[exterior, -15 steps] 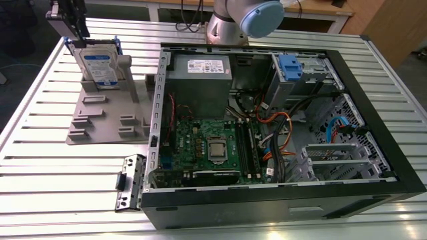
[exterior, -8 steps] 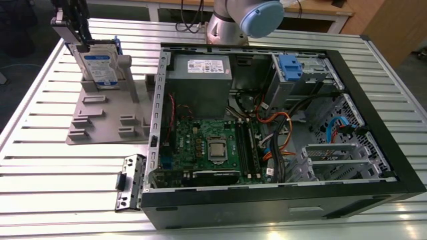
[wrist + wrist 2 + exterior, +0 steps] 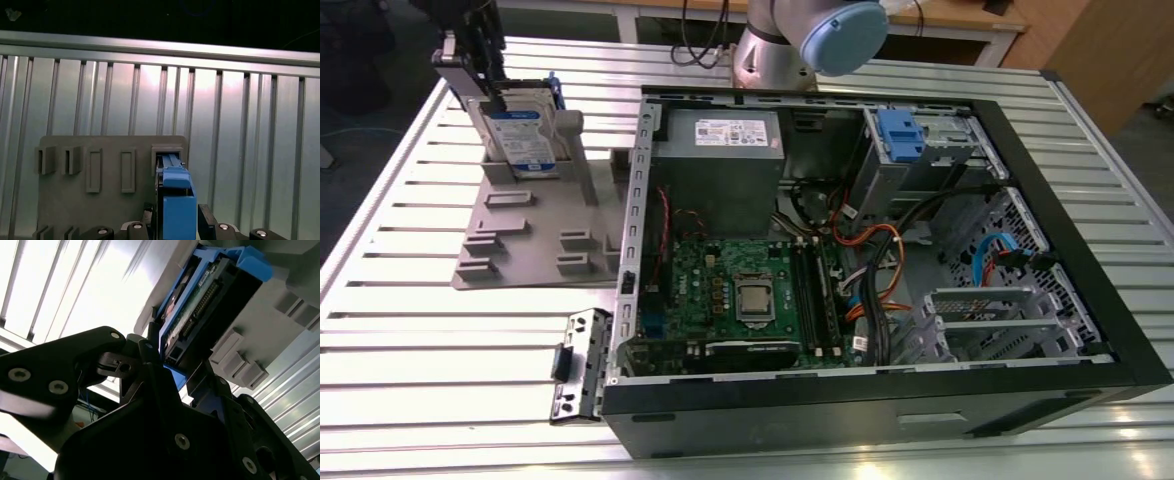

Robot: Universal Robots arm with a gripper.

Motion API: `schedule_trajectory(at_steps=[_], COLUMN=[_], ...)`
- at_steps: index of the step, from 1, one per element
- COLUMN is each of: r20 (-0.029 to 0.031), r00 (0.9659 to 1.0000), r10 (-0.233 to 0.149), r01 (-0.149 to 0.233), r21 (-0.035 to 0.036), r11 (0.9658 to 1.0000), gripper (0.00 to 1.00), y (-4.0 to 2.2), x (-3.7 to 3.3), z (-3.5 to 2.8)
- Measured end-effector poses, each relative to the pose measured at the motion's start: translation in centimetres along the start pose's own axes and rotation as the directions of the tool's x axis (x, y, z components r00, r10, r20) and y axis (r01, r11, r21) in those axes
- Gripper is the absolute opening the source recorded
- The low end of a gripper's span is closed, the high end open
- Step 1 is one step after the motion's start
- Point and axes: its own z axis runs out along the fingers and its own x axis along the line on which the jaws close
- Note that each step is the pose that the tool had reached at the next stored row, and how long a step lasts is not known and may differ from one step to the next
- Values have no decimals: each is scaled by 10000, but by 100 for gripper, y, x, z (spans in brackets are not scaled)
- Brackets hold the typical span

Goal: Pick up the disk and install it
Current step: 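Pick up the disk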

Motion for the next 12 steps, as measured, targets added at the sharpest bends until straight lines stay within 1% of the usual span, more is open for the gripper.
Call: schedule_trajectory(at_steps=[7, 12], r20=[1, 0], r00=[10000, 10000], r10=[-1, -1], r01=[1, 1], r21=[2, -1], r11=[10000, 10000], gripper=[47, 47], y=[-2, -2], x=[1, 1], z=[122, 124])
